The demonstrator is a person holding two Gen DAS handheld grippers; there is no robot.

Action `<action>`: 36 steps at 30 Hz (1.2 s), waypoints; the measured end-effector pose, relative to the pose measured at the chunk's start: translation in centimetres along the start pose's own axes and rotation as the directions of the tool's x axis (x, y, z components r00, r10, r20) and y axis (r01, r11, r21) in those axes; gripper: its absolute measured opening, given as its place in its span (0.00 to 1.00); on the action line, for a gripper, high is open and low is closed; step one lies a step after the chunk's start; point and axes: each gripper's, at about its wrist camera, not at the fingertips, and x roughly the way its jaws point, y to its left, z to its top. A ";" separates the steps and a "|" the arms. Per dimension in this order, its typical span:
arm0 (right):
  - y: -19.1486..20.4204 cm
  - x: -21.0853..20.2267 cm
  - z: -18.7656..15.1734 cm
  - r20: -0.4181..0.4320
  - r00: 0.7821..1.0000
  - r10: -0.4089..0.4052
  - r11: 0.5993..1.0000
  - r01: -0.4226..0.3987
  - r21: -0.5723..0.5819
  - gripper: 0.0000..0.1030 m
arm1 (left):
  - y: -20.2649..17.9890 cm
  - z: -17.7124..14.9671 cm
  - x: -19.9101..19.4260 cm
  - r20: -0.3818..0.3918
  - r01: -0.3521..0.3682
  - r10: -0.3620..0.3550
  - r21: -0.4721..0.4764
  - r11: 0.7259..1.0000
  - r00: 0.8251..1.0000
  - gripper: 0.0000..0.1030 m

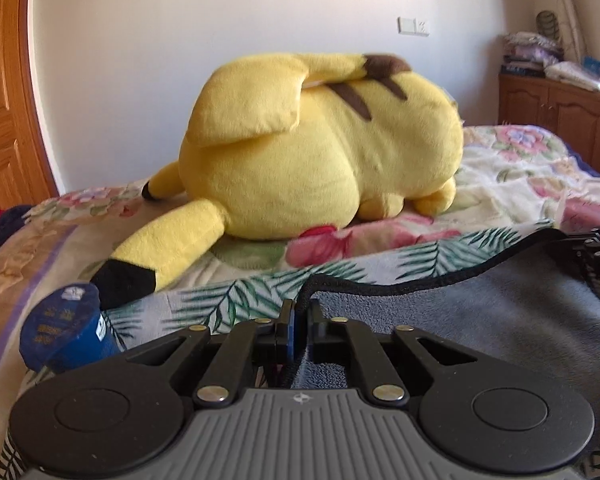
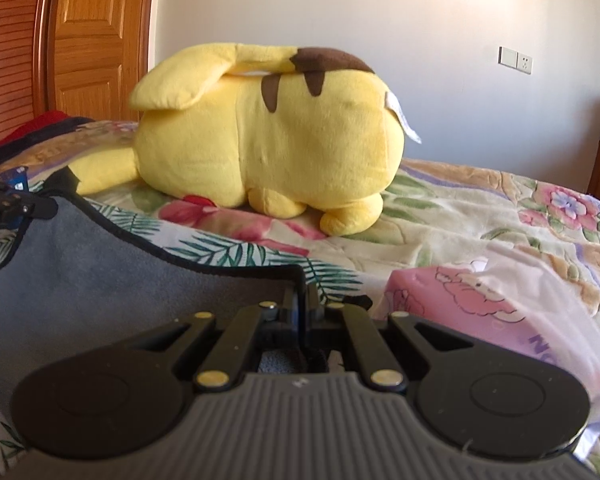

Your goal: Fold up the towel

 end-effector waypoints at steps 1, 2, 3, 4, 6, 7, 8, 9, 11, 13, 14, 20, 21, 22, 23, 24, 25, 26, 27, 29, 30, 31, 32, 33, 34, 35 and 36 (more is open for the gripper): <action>-0.1 0.2 -0.1 -0.007 1.000 0.000 1.000 0.000 0.002 0.04 | 0.0 -0.1 0.1 -0.006 -0.004 0.004 -0.003 1.000 1.000 0.00; -0.1 0.3 -0.2 -0.011 1.000 -0.002 1.000 0.002 0.002 0.04 | 0.0 -0.2 0.2 -0.012 -0.008 0.008 -0.001 1.000 1.000 0.00; -0.2 0.3 -0.2 -0.012 1.000 -0.001 1.000 0.001 0.003 0.05 | 0.0 -0.2 0.2 -0.014 -0.013 0.013 0.006 1.000 1.000 0.00; -0.2 0.2 -0.3 -0.015 1.000 0.002 1.000 -0.002 0.008 0.07 | 0.0 -0.3 0.1 -0.016 -0.012 0.012 0.008 1.000 1.000 0.00; -0.4 -0.2 -0.2 -0.016 1.000 0.012 1.000 -0.012 0.022 0.13 | 0.1 -0.2 -0.2 -0.020 -0.004 0.004 -0.001 1.000 1.000 0.09; -0.5 -0.3 -0.1 -0.019 1.000 0.010 1.000 -0.010 0.025 0.13 | 0.1 -0.2 -0.5 -0.016 0.001 -0.001 -0.006 1.000 1.000 0.15; -0.5 -0.6 0.0 -0.022 1.000 0.005 1.000 -0.005 0.028 0.15 | 0.0 -0.2 -0.9 -0.014 0.003 -0.003 -0.012 1.000 1.000 0.21; -0.6 -1.0 0.1 -0.022 1.000 0.006 0.999 -0.005 0.034 0.20 | -0.1 -0.1 -1.3 -0.012 0.007 -0.007 -0.013 1.000 1.000 0.23; -0.7 -1.8 0.4 -0.019 1.000 0.015 0.999 -0.014 0.047 0.39 | -0.4 0.1 -2.0 -0.011 0.010 -0.010 -0.011 1.000 1.000 0.27; -0.7 -3.0 0.8 -0.011 1.000 0.016 0.998 -0.015 0.055 0.43 | -0.8 0.3 -2.9 -0.015 0.016 -0.017 -0.011 1.000 1.000 0.28; -0.6 -3.6 1.0 -0.009 1.000 0.019 0.998 -0.018 0.059 0.43 | -0.9 0.3 -3.5 -0.016 0.018 -0.019 -0.012 1.000 1.000 0.28; -0.3 -7.7 2.2 -0.007 0.999 0.031 0.996 -0.031 0.087 0.43 | -1.8 0.6 -7.0 -0.030 0.034 -0.035 -0.024 0.999 0.999 0.28; -0.2 -8.5 2.4 -0.007 1.000 0.031 0.995 -0.030 0.091 0.44 | -2.0 0.7 -7.7 -0.030 0.039 -0.039 -0.024 0.999 0.999 0.28; -0.1 -9.2 2.6 -0.007 0.999 0.032 0.995 -0.031 0.095 0.44 | -2.1 0.8 -8.4 -0.026 0.041 -0.041 -0.024 0.999 0.999 0.29; 0.0 -10.0 2.7 -0.006 0.999 0.032 0.995 -0.031 0.097 0.44 | -2.3 1.0 -9.1 -0.028 0.044 -0.045 -0.022 0.999 0.999 0.29; 0.1 -10.6 2.9 -0.007 0.999 0.031 0.995 -0.030 0.098 0.45 | -2.4 1.1 -9.8 -0.026 0.047 -0.047 -0.014 0.999 0.999 0.29; 0.2 -11.3 3.0 -0.006 1.000 0.030 0.995 -0.030 0.096 0.45 | -2.6 1.3 -10.6 -0.023 0.047 -0.047 -0.005 0.999 0.999 0.29; 0.3 -12.1 3.1 -0.005 1.000 0.030 0.995 -0.029 0.094 0.45 | -2.8 1.6 -11.5 -0.018 0.050 -0.051 -0.002 0.999 0.999 0.29; 0.4 -12.7 3.3 -0.003 1.000 0.029 0.995 -0.029 0.096 0.45 | -2.8 1.9 -12.3 -0.014 0.056 -0.056 -0.005 0.998 0.998 0.30; 0.3 -14.1 3.6 0.001 1.000 0.028 0.994 -0.028 0.110 0.45 | -3.1 2.5 -13.8 -0.012 0.065 -0.065 -0.006 0.998 0.998 0.32; 0.3 -14.7 3.8 0.003 1.000 0.026 0.993 -0.026 0.116 0.45 | -3.3 2.8 -14.6 -0.011 0.065 -0.065 0.002 0.998 0.998 0.32; 0.4 -15.3 3.9 0.004 1.000 0.024 0.993 -0.025 0.118 0.45 | -3.5 3.1 -15.3 -0.012 0.064 -0.064 0.013 0.998 0.998 0.33; 0.5 -15.9 4.2 0.008 1.000 0.023 0.993 -0.023 0.117 0.45 | -3.7 3.3 -16.0 -0.010 0.063 -0.062 0.022 0.998 0.998 0.33; 0.5 -16.5 4.4 0.012 1.000 0.021 0.993 -0.022 0.115 0.45 | -3.8 3.6 -16.7 -0.009 0.061 -0.061 0.028 0.998 0.998 0.33; 0.6 -17.2 4.6 0.017 1.000 0.019 0.993 -0.021 0.114 0.45 | -3.9 3.8 -17.4 -0.007 0.061 -0.061 0.031 0.998 0.998 0.34; 0.7 -17.8 4.8 0.021 1.000 0.018 0.993 -0.020 0.113 0.45 | -4.1 4.0 -18.1 -0.009 0.061 -0.061 0.033 0.998 0.998 0.35; 0.8 -18.4 5.1 0.025 1.000 0.017 0.994 -0.019 0.110 0.45 | -4.3 4.1 -18.7 -0.012 0.063 -0.062 0.039 0.997 0.998 0.35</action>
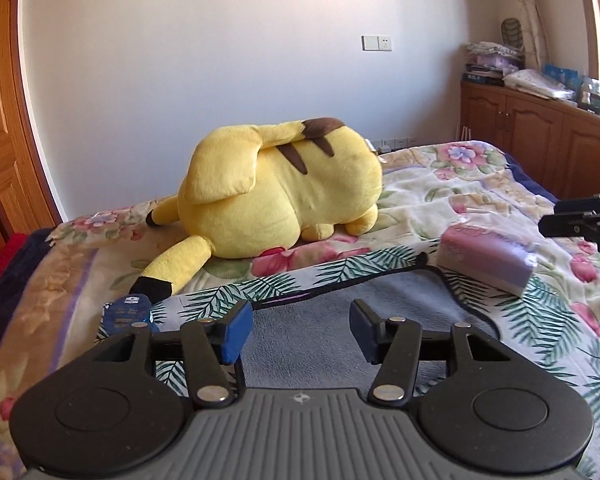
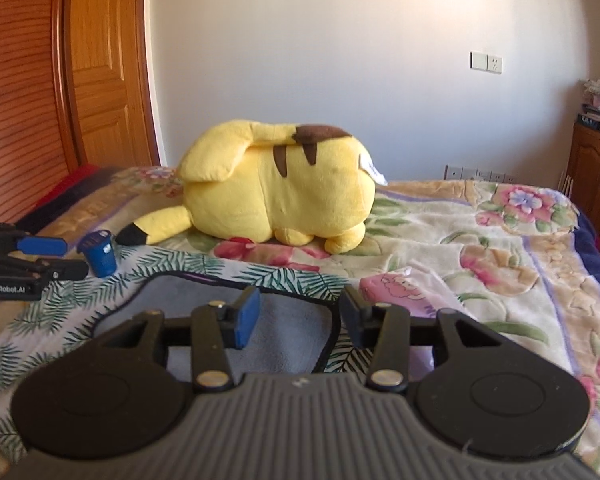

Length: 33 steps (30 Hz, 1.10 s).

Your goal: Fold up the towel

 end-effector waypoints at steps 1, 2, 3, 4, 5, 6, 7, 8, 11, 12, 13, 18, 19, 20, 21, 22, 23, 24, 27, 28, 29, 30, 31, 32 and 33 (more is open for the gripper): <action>0.1 -0.6 0.2 0.004 1.000 -0.002 1.000 0.002 -0.005 0.45 | -0.3 0.2 -0.7 0.001 0.001 -0.001 0.008 1.000 1.000 0.35; 0.3 -1.1 0.4 0.008 1.000 -0.003 1.000 0.003 -0.012 0.45 | -0.6 0.3 -1.4 0.006 0.004 -0.004 0.014 1.000 1.000 0.35; 0.5 -1.8 0.6 0.014 1.000 -0.005 1.000 0.005 -0.018 0.45 | -0.9 0.5 -2.1 0.012 0.008 -0.009 0.018 1.000 1.000 0.35; 0.7 -2.4 0.8 0.018 1.000 -0.005 1.000 0.005 -0.023 0.45 | -1.2 0.6 -2.7 0.016 0.013 -0.013 0.020 1.000 1.000 0.35; 0.8 -2.8 0.9 0.021 1.000 -0.004 1.000 0.005 -0.028 0.46 | -1.4 0.8 -3.3 0.020 0.015 -0.016 0.019 1.000 1.000 0.36; 1.0 -3.3 1.1 0.022 1.000 -0.005 0.999 0.006 -0.034 0.47 | -1.7 0.9 -3.9 0.023 0.019 -0.019 0.020 1.000 1.000 0.36; 1.1 -3.7 1.1 0.023 1.000 -0.007 0.999 0.007 -0.038 0.47 | -2.0 1.0 -4.5 0.025 0.023 -0.024 0.022 0.999 0.999 0.37; 1.3 -4.1 1.2 0.024 1.000 -0.006 0.999 0.007 -0.041 0.47 | -2.2 1.1 -5.0 0.030 0.026 -0.027 0.023 0.999 0.999 0.38; 1.7 -5.5 1.0 0.028 1.000 -0.003 0.999 0.004 -0.044 0.48 | -2.9 1.5 -6.8 0.043 0.033 -0.034 0.025 0.999 0.998 0.43; 1.8 -5.7 0.9 0.026 1.000 -0.004 0.999 0.005 -0.040 0.49 | -3.1 1.7 -7.3 0.044 0.034 -0.035 0.028 0.999 0.998 0.43; 2.0 -6.1 0.8 0.022 1.000 -0.005 0.999 0.006 -0.035 0.49 | -3.3 1.8 -7.9 0.046 0.033 -0.034 0.030 0.999 0.998 0.43; 2.6 -7.5 0.3 0.018 1.000 -0.002 1.000 0.002 -0.004 0.49 | -4.1 2.3 -10.9 0.068 0.033 -0.036 0.037 0.999 0.997 0.53; 2.7 -7.7 0.4 0.017 1.000 0.000 1.000 0.000 -0.004 0.49 | -4.3 2.4 -11.5 0.074 0.033 -0.035 0.037 0.999 0.997 0.55; 2.9 -8.1 0.4 0.021 1.000 0.000 1.000 0.000 -0.007 0.49 | -4.4 2.4 -12.0 0.078 0.033 -0.035 0.035 0.999 0.996 0.56; 3.1 -8.5 0.5 0.026 1.000 0.000 1.000 0.001 -0.009 0.49 | -4.5 2.4 -12.5 0.083 0.032 -0.034 0.034 0.999 0.996 0.57; 3.2 -9.0 0.6 0.030 1.000 0.000 1.000 0.001 -0.008 0.50 | -4.6 2.4 -13.0 0.086 0.030 -0.033 0.034 0.999 0.996 0.60; 3.3 -9.4 0.6 0.033 0.999 0.001 1.000 -0.001 -0.005 0.50 | -4.7 2.4 -13.4 0.089 0.028 -0.031 0.034 0.999 0.996 0.63; 3.4 -9.7 0.7 0.033 0.999 0.002 1.000 -0.001 -0.003 0.52 | -4.9 2.4 -13.8 0.094 0.026 -0.029 0.032 0.999 0.995 0.65; 3.9 -10.6 0.6 0.036 0.999 -0.006 1.000 0.006 -0.013 0.57 | -5.1 2.2 -15.0 0.110 0.023 -0.025 0.020 1.000 0.994 0.71; 4.0 -11.0 0.6 0.038 0.999 -0.009 1.000 0.010 -0.015 0.60 | -5.2 2.2 -15.4 0.114 0.021 -0.023 0.013 1.000 0.993 0.74; 4.2 -11.3 0.5 0.042 0.999 -0.015 1.000 0.016 -0.015 0.66 | -5.3 2.2 -15.7 0.118 0.021 -0.022 0.009 1.000 0.993 0.77; 4.3 -11.7 0.5 0.045 0.999 -0.023 1.000 0.024 -0.014 0.75 | -5.4 2.2 -16.1 0.124 0.019 -0.020 0.007 1.000 0.992 0.79; 4.4 -12.1 0.4 0.048 0.998 -0.031 0.999 0.032 -0.013 0.79 | -5.5 2.1 -16.5 0.131 0.016 -0.016 0.003 1.000 0.991 0.82; 4.5 -12.4 0.4 0.054 0.998 -0.036 0.999 0.037 -0.012 0.87 | -5.6 2.0 -16.8 0.137 0.016 -0.015 -0.002 1.000 0.990 0.84; 4.6 -12.8 0.3 0.059 0.998 -0.038 0.999 0.038 -0.010 0.92 | -5.7 1.9 -17.1 0.141 0.015 -0.014 -0.010 1.000 0.990 0.84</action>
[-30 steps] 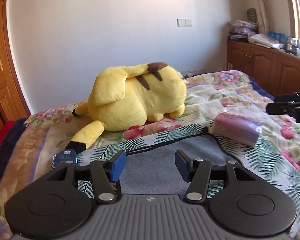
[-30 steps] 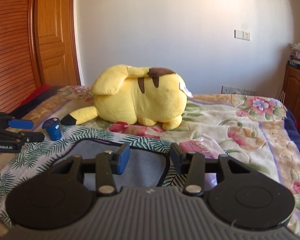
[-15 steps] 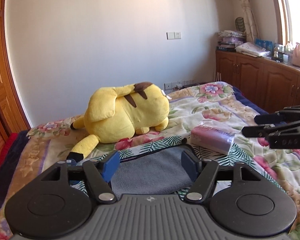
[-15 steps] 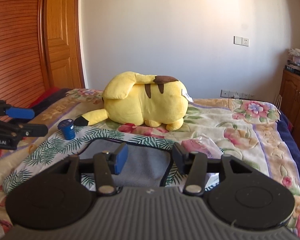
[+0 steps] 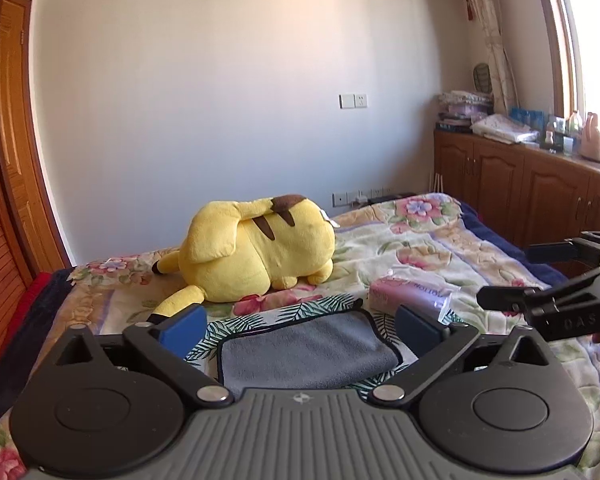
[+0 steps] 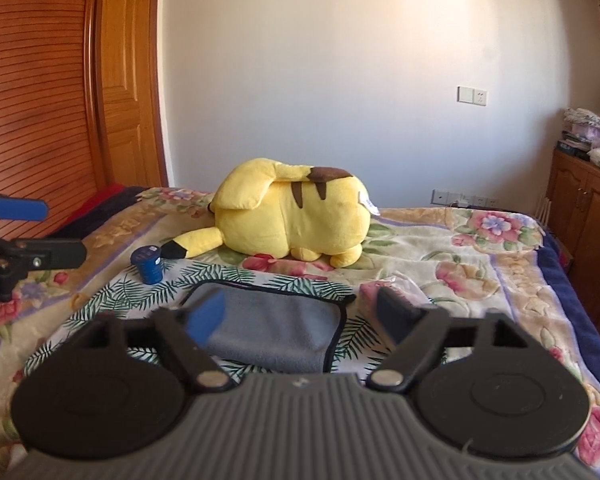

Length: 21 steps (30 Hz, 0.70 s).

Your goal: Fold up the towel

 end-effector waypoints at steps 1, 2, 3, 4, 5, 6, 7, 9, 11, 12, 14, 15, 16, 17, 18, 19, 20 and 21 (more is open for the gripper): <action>0.0 -0.3 -0.1 0.004 1.000 -0.001 1.000 0.001 0.004 0.95 | 0.0 0.0 -0.3 0.002 -0.002 0.002 -0.010 1.000 1.000 0.84; 0.0 -0.7 -0.1 0.006 1.000 0.000 1.000 0.000 0.010 0.98 | 0.0 -0.2 -0.6 0.001 -0.004 0.004 -0.021 1.000 1.000 0.84; 0.0 -1.0 -0.2 0.004 1.000 0.002 1.000 -0.002 0.017 1.00 | -0.1 -0.3 -0.9 0.000 -0.005 0.005 -0.028 1.000 1.000 0.84; 0.0 -1.2 -0.2 0.001 1.000 0.004 1.000 -0.004 0.025 1.00 | -0.1 -0.4 -1.3 -0.001 -0.007 0.007 -0.033 0.999 1.000 0.84; 0.0 -1.5 -0.2 -0.005 1.000 0.004 1.000 -0.004 0.030 1.00 | -0.1 -0.6 -1.7 -0.001 -0.009 0.009 -0.036 0.999 1.000 0.84; 0.1 -1.7 -0.3 -0.009 1.000 0.004 0.999 -0.004 0.034 1.00 | -0.2 -0.8 -2.1 -0.002 -0.012 0.011 -0.039 0.999 1.000 0.84; 0.2 -2.1 -0.5 -0.009 1.000 0.001 0.999 -0.001 0.035 1.00 | -0.2 -1.0 -2.5 -0.006 -0.014 0.014 -0.042 0.999 1.000 0.84; 0.4 -2.7 -0.7 -0.006 1.000 -0.006 0.999 0.007 0.033 1.00 | -0.2 -1.5 -3.3 -0.014 -0.018 0.018 -0.050 0.999 1.000 0.84; 0.6 -3.4 -0.9 0.000 1.000 -0.010 0.999 0.010 0.039 1.00 | -0.2 -2.1 -4.0 -0.020 -0.024 0.023 -0.056 0.998 1.000 0.84; 0.7 -3.8 -1.0 0.002 1.000 -0.010 0.999 0.009 0.045 1.00 | -0.3 -2.3 -4.3 -0.024 -0.029 0.028 -0.055 0.998 0.999 0.84; 0.9 -4.4 -1.3 0.008 1.000 -0.008 0.999 0.008 0.053 1.00 | -0.4 -2.9 -5.0 -0.033 -0.048 0.046 -0.049 0.998 0.998 0.84; 0.9 -4.7 -1.5 0.011 1.000 -0.008 0.998 0.007 0.055 1.00 | -0.5 -3.3 -5.3 -0.036 -0.052 0.050 -0.046 0.998 0.998 0.84; 1.0 -5.0 -1.7 0.013 1.000 -0.008 0.998 0.008 0.056 1.00 | -0.5 -3.7 -5.6 -0.040 -0.047 0.045 -0.046 0.998 0.998 0.84; 1.2 -5.2 -2.0 0.013 1.000 -0.009 0.998 0.009 0.057 1.00 | -0.5 -4.1 -5.9 -0.046 -0.039 0.037 -0.048 0.998 0.998 0.84; 1.3 -5.4 -2.2 0.014 1.000 -0.010 0.998 0.009 0.058 1.00 | -0.5 -4.5 -6.2 -0.047 -0.032 0.030 -0.054 0.998 0.998 0.84; 1.4 -5.6 -2.5 0.013 1.000 -0.009 0.998 0.008 0.060 1.00 | -0.6 -4.9 -6.5 -0.047 -0.027 0.024 -0.060 0.998 0.999 0.84; 1.6 -5.7 -2.8 0.012 1.000 -0.007 0.998 0.006 0.062 1.00 | -0.6 -5.4 -6.8 -0.047 -0.025 0.022 -0.066 0.997 0.999 0.84; 1.7 -5.8 -3.2 0.010 1.000 -0.006 0.998 0.005 0.065 1.00 | -0.7 -5.8 -7.0 -0.047 -0.030 0.027 -0.071 0.997 0.999 0.84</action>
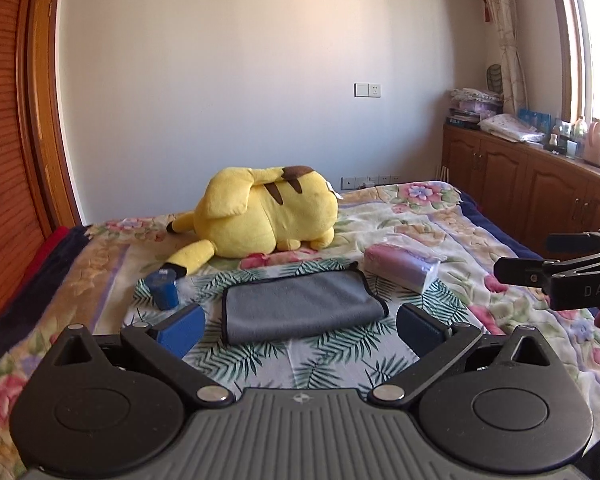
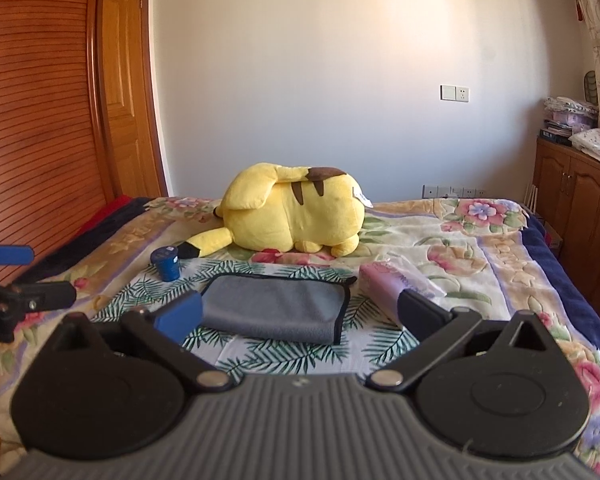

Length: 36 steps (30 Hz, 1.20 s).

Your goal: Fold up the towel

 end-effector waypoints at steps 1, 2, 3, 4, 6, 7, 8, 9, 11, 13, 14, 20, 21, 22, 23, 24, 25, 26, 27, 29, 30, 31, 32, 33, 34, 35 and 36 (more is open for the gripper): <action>0.1 -0.2 -0.4 -0.002 1.000 0.001 1.000 -0.001 0.002 1.00 | -0.1 -0.5 -0.2 0.003 -0.010 0.010 -0.005 1.000 1.000 0.84; 0.3 -0.2 -0.8 -0.003 1.000 0.001 1.000 -0.001 0.004 1.00 | -0.2 -0.8 -0.4 0.005 -0.017 0.017 -0.008 1.000 1.000 0.84; 0.4 -0.3 -1.2 -0.005 1.000 0.001 1.000 -0.001 0.005 1.00 | -0.2 -1.3 -0.6 0.005 -0.017 0.017 -0.010 1.000 1.000 0.84; 0.4 -0.4 -1.5 -0.007 1.000 0.001 1.000 -0.001 0.006 1.00 | -0.3 -1.7 -0.7 0.001 -0.013 0.013 -0.012 1.000 1.000 0.84; 0.6 -0.6 -2.2 -0.009 1.000 0.002 1.000 -0.002 0.008 1.00 | -0.3 -2.5 -0.9 -0.006 -0.007 0.007 -0.019 1.000 1.000 0.84; 0.7 -0.8 -2.5 -0.011 1.000 0.002 1.000 -0.002 0.009 1.00 | -0.4 -2.9 -1.0 -0.011 -0.005 0.005 -0.019 1.000 1.000 0.84; 0.8 -0.9 -2.9 -0.014 1.000 0.003 1.000 -0.003 0.009 1.00 | -0.5 -3.4 -1.1 -0.015 -0.006 0.006 -0.014 1.000 1.000 0.84; 0.9 -1.2 -3.2 -0.012 1.000 0.005 1.000 -0.005 0.011 1.00 | -0.6 -3.9 -1.3 -0.014 -0.009 0.009 -0.010 1.000 1.000 0.84; 1.1 -1.6 -3.8 -0.013 1.000 0.009 1.000 -0.009 0.010 1.00 | -0.8 -5.0 -1.6 -0.019 -0.010 0.010 -0.004 1.000 1.000 0.84; 1.1 -2.0 -4.5 -0.016 1.000 0.014 1.000 -0.014 0.008 1.00 | -1.0 -6.1 -1.6 -0.037 -0.015 0.015 0.003 1.000 0.999 0.84; 1.2 -2.1 -4.8 -0.019 1.000 0.015 1.000 -0.015 0.007 1.00 | -1.0 -6.6 -1.6 -0.044 -0.019 0.019 0.008 1.000 0.999 0.84; 1.3 -2.5 -7.0 -0.028 1.000 0.010 1.000 -0.010 0.011 1.00 | -1.1 -9.2 -1.3 -0.071 -0.048 0.049 0.014 0.999 0.996 0.84; 1.4 -2.5 -7.4 -0.021 1.000 -0.001 1.000 0.001 0.005 1.00 | -1.1 -9.5 -1.2 -0.080 -0.053 0.054 0.006 0.999 0.995 0.84; 1.4 -2.5 -7.8 -0.019 1.000 -0.012 1.000 0.012 -0.001 1.00 | -1.0 -9.9 -1.1 -0.085 -0.060 0.059 -0.004 0.998 0.995 0.84; 1.4 -2.4 -8.0 -0.024 1.000 -0.019 1.000 0.019 -0.003 1.00 | -1.0 -10.2 -1.0 -0.088 -0.064 0.062 -0.012 0.998 0.994 0.84; 1.3 -2.3 -8.3 -0.029 0.999 -0.021 1.000 0.021 0.000 1.00 | -1.0 -10.6 -0.8 -0.090 -0.066 0.064 -0.016 0.998 0.994 0.84; 1.2 -2.3 -8.6 -0.031 0.999 -0.024 1.000 0.024 0.004 1.00 | -1.0 -10.9 -0.7 -0.093 -0.070 0.068 -0.017 0.997 0.993 0.84; 1.2 -2.2 -8.8 -0.034 0.999 -0.027 1.000 0.027 0.006 1.00 | -1.0 -11.3 -0.5 -0.097 -0.075 0.073 -0.015 0.997 0.993 0.84; 1.1 -2.2 -9.0 -0.040 0.999 -0.027 1.000 0.028 0.007 1.00 | -1.1 -11.6 -0.3 -0.101 -0.079 0.077 -0.014 0.997 0.992 0.84; 1.2 -2.1 -9.4 -0.048 0.999 -0.025 1.000 0.026 0.012 1.00 | -1.0 -12.1 0.0 -0.106 -0.081 0.079 -0.019 0.996 0.991 0.84; 1.3 -2.1 -9.6 -0.052 0.998 -0.024 1.000 0.024 0.014 1.00 | -1.0 -12.3 0.2 -0.108 -0.082 0.079 -0.023 0.996 0.991 0.84; 1.5 -2.0 -9.8 -0.055 0.998 -0.022 1.000 0.023 0.015 1.00 | -1.1 -12.5 0.3 -0.108 -0.082 0.079 -0.026 0.996 0.991 0.84; 1.6 -1.9 -10.0 -0.058 0.998 -0.020 1.000 0.021 0.013 1.00 | -1.1 -12.7 0.5 -0.106 -0.084 0.081 -0.026 0.996 0.991 0.84; 1.8 -1.7 -10.2 -0.061 0.998 -0.019 1.000 0.020 0.010 1.00 | -1.2 -12.9 0.6 -0.104 -0.088 0.084 -0.026 0.996 0.991 0.84; 1.9 -1.6 -10.3 -0.063 0.998 -0.020 1.000 0.020 0.005 1.00 | -1.2 -13.0 0.8 -0.103 -0.092 0.089 -0.025 0.995 0.991 0.84; 2.1 -1.4 -10.5 -0.065 0.998 -0.021 1.000 0.021 0.001 1.00 | -1.3 -13.1 1.0 -0.100 -0.097 0.094 -0.023 0.995 0.991 0.84; 2.2 -1.4 -10.7 -0.065 0.998 -0.023 1.000 0.023 -0.003 1.00 | -1.3 -13.1 1.1 -0.094 -0.101 0.098 -0.021 0.995 0.991 0.84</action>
